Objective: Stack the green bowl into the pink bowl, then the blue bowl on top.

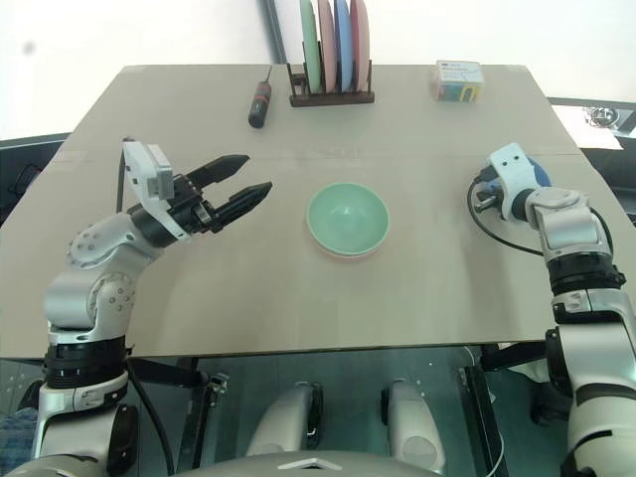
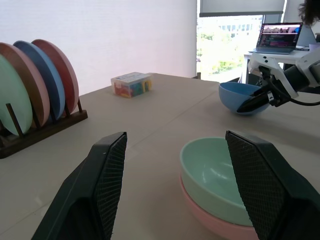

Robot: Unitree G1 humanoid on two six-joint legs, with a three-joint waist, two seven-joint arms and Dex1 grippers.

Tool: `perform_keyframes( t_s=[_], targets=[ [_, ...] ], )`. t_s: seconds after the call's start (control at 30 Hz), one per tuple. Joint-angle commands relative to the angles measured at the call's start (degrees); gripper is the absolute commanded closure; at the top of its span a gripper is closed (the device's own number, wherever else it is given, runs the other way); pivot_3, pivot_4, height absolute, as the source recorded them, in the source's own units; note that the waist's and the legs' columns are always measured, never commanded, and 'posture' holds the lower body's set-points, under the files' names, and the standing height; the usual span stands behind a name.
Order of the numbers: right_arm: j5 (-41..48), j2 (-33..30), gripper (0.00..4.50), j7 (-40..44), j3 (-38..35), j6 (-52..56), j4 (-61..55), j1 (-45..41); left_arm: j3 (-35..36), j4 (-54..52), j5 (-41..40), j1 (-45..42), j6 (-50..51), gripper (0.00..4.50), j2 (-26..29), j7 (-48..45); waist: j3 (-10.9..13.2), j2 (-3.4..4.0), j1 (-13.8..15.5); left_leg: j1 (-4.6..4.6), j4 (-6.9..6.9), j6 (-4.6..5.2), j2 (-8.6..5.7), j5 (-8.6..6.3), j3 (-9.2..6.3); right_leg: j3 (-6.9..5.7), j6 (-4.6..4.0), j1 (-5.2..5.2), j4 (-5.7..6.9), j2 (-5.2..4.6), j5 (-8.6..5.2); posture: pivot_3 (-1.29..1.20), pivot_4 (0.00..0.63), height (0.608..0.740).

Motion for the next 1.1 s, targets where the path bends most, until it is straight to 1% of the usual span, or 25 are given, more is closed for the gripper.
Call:
perform_keyframes(
  t_s=[0.03, 0.2, 0.3, 0.4, 0.5, 0.7, 0.73, 0.77, 0.8, 0.87, 0.9, 0.93, 0.97, 1.0, 1.03, 1.07, 1.1],
  targets=[
    [2.6, -0.9, 4.41, 5.9, 0.1, -1.3, -13.3, 0.7, 0.7, -1.5, -0.7, 0.7, -1.9, 1.15, 0.7, -0.3, 0.0, 0.02, -0.1, 0.0, -0.01, 0.0, 0.0, 0.0, 0.02, 0.03, 0.0, -0.02, 0.0, 0.0, 0.0, 0.0, 0.15, 0.74],
    [7.8, -0.2, 4.41, 12.9, 1.6, 2.4, -31.3, 0.3, 0.7, -1.5, 0.1, 3.4, -3.8, 1.15, 1.1, -1.2, 0.0, 0.05, 0.0, 0.0, -0.04, 0.0, 0.01, 0.0, 0.0, 0.01, 0.0, -0.06, 0.01, 0.0, 0.0, 0.0, 0.15, 0.74],
    [9.2, -0.7, 4.41, 16.4, 4.1, 3.8, -39.7, -0.5, 0.6, -1.4, 0.5, 5.0, -4.6, 1.15, 1.8, -1.7, 0.0, 0.05, 0.1, -0.01, -0.04, 0.0, 0.02, 0.0, -0.01, 0.0, 0.0, -0.05, 0.0, -0.01, 0.0, 0.0, 0.15, 0.74],
    [12.6, 0.3, 4.41, 19.2, 6.3, 7.0, -47.3, -2.3, 1.1, -0.8, 0.3, 6.1, -5.5, 1.15, 2.3, -1.8, 0.0, 0.05, 0.2, -0.01, -0.04, 0.0, 0.02, 0.0, -0.03, -0.03, -0.01, -0.05, 0.0, -0.01, -0.01, 0.0, 0.15, 0.74],
    [13.8, 0.7, 4.41, 20.5, 8.1, 8.0, -50.6, -3.1, 1.5, -0.6, -0.1, 6.2, -6.2, 1.15, 2.1, -1.5, 0.0, 0.03, 0.3, -0.01, -0.04, 0.0, 0.02, 0.0, -0.04, -0.05, -0.01, -0.05, -0.01, -0.02, -0.01, 0.0, 0.15, 0.74],
    [13.2, 2.5, 4.41, 20.3, 11.5, 7.4, -51.8, -3.5, 2.6, -1.4, -1.8, 7.2, -6.2, 1.15, 1.3, -0.5, 0.0, 0.02, 0.3, -0.01, -0.01, 0.0, 0.02, 0.0, -0.07, -0.1, -0.02, -0.02, -0.01, -0.03, -0.01, 0.0, 0.15, 0.74],
    [13.2, 2.9, 3.89, 20.1, 12.0, 7.3, -51.9, -3.4, 2.6, -1.5, -1.9, 7.4, -6.4, 1.15, 1.4, -0.5, 0.0, 0.02, 0.3, -0.01, -0.01, 0.0, 0.03, 0.0, -0.07, -0.11, -0.02, -0.03, 0.0, -0.03, -0.01, 0.0, 0.15, 0.74],
    [13.2, 3.1, 3.68, 20.2, 12.5, 7.2, -51.9, -3.4, 2.6, -1.6, -2.0, 7.6, -6.6, 1.15, 1.4, -0.6, 0.0, 0.03, 0.3, -0.01, -0.02, 0.0, 0.03, 0.0, -0.07, -0.11, -0.02, -0.03, 0.0, -0.03, -0.01, 0.0, 0.15, 0.74],
    [13.1, 3.2, 3.37, 20.2, 12.8, 7.1, -51.8, -3.4, 2.6, -1.6, -2.1, 7.7, -6.8, 1.15, 1.5, -0.6, 0.0, 0.03, 0.3, -0.01, -0.02, 0.0, 0.03, 0.0, -0.07, -0.1, -0.02, -0.04, 0.0, -0.03, -0.01, 0.0, 0.15, 0.74],
    [12.8, 3.1, 2.55, 20.5, 13.2, 6.7, -51.5, -3.3, 2.5, -1.7, -2.3, 7.9, -7.0, 1.15, 1.5, -0.6, 0.0, 0.02, 0.3, -0.01, -0.02, 0.0, 0.03, 0.0, -0.06, -0.1, -0.02, -0.03, -0.01, -0.03, -0.01, 0.0, 0.15, 0.74],
    [12.7, 3.0, 2.09, 20.7, 13.3, 6.6, -51.4, -3.4, 2.5, -1.8, -2.5, 8.0, -7.1, 1.15, 1.6, -0.7, 0.0, 0.02, 0.3, -0.01, -0.02, 0.0, 0.03, 0.0, -0.06, -0.11, -0.02, -0.03, -0.01, -0.03, -0.01, 0.0, 0.15, 0.74],
    [12.6, 3.0, 1.39, 20.7, 13.3, 6.5, -51.3, -3.4, 2.6, -1.8, -2.7, 8.0, -7.1, 1.15, 1.6, -0.8, 0.0, 0.02, 0.3, -0.01, -0.02, 0.0, 0.03, 0.0, -0.07, -0.12, -0.02, -0.03, -0.01, -0.03, -0.01, 0.0, 0.15, 0.74],
    [12.4, 3.1, 1.39, 20.3, 13.1, 6.5, -51.0, -3.5, 2.6, -1.9, -3.0, 8.1, -7.0, 1.15, 1.6, -0.9, 0.0, 0.02, 0.3, -0.01, -0.02, 0.0, 0.03, 0.0, -0.08, -0.12, -0.02, -0.03, -0.01, -0.03, -0.01, 0.0, 0.15, 0.74],
    [12.2, 3.3, 0.97, 19.7, 12.8, 6.7, -50.6, -3.7, 2.6, -2.0, -3.2, 8.2, -6.9, 1.15, 1.6, -1.0, 0.0, 0.02, 0.3, -0.01, -0.02, 0.0, 0.03, 0.0, -0.08, -0.12, -0.02, -0.03, -0.01, -0.03, -0.01, 0.0, 0.15, 0.74],
    [12.2, 3.7, 0.68, 18.9, 12.4, 7.1, -50.0, -3.9, 2.5, -2.1, -3.4, 8.4, -6.7, 1.15, 1.6, -1.2, 0.0, 0.02, 0.3, -0.01, -0.02, 0.0, 0.03, 0.0, -0.08, -0.12, -0.02, -0.03, -0.01, -0.03, -0.01, 0.0, 0.15, 0.74],
    [13.5, 3.3, 0.49, 18.8, 10.4, 8.1, -49.1, -3.6, 2.4, -2.2, -3.1, 8.8, -5.9, 1.15, 2.1, -0.8, 0.0, 0.02, 0.3, -0.01, -0.02, 0.0, 0.03, 0.0, -0.08, -0.12, -0.02, -0.03, -0.01, -0.03, -0.01, 0.0, 0.15, 0.74],
    [15.0, 3.0, 0.49, 18.7, 8.4, 9.3, -48.4, -3.1, 2.3, -2.4, -2.7, 9.2, -5.3, 1.15, 2.5, -0.5, 0.0, 0.02, 0.3, -0.01, -0.02, 0.0, 0.03, 0.0, -0.07, -0.12, -0.02, -0.03, -0.01, -0.03, -0.01, 0.0, 0.15, 0.74]
  ],
)
